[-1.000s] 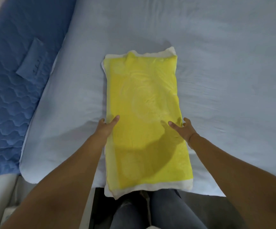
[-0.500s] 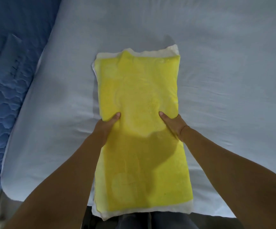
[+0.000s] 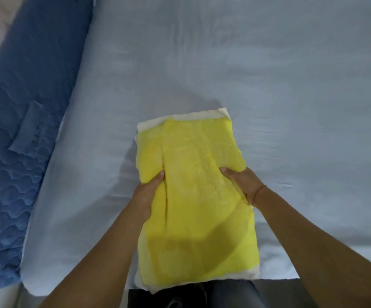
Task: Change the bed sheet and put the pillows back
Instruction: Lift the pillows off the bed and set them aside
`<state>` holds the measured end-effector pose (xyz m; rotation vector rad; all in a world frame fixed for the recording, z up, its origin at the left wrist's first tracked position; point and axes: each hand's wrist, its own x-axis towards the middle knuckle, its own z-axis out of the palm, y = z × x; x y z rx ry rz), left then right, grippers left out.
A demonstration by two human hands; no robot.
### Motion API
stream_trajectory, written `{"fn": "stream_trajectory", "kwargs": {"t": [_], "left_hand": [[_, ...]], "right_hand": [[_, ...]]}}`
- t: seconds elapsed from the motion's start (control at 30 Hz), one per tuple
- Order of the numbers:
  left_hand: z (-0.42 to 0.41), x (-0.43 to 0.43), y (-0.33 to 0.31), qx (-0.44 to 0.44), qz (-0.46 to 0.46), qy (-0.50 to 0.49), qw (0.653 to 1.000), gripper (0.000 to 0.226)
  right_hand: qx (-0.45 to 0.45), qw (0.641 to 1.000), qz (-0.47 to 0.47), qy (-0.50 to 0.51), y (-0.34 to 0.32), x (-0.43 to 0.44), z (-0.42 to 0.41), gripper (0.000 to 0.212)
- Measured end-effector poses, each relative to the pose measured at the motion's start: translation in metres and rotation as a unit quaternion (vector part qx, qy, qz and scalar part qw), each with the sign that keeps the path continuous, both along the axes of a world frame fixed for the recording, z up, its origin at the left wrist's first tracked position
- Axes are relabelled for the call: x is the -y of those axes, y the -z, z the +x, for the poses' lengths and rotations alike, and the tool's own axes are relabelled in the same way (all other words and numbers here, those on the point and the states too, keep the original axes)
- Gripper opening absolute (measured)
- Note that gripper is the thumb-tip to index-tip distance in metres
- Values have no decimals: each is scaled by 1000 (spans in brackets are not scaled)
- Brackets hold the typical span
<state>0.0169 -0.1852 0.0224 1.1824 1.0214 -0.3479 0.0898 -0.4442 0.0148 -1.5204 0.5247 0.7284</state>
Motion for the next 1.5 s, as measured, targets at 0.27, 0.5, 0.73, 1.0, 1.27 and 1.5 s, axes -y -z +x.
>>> {"fn": "stream_trajectory", "kwargs": {"t": [0.27, 0.5, 0.73, 1.0, 1.27, 1.5], "left_hand": [[-23, 65, -47, 54, -25, 95, 994, 79], [-15, 163, -91, 92, -44, 189, 977, 45], [-1, 290, -120, 121, -72, 268, 953, 104], [-6, 468, -148, 134, -95, 317, 934, 75], [-2, 640, -153, 147, -124, 338, 921, 81], [38, 752, -147, 148, -138, 348, 915, 99]], "right_hand": [[44, 992, 46, 111, -56, 80, -86, 93], [113, 972, 28, 205, -120, 177, -124, 56], [142, 950, 1, 278, -162, 296, -159, 52], [163, 929, -5, 332, -186, 460, -187, 38], [178, 916, -44, 356, -213, 621, -197, 28], [189, 913, -56, 356, -223, 731, -162, 25]]}}
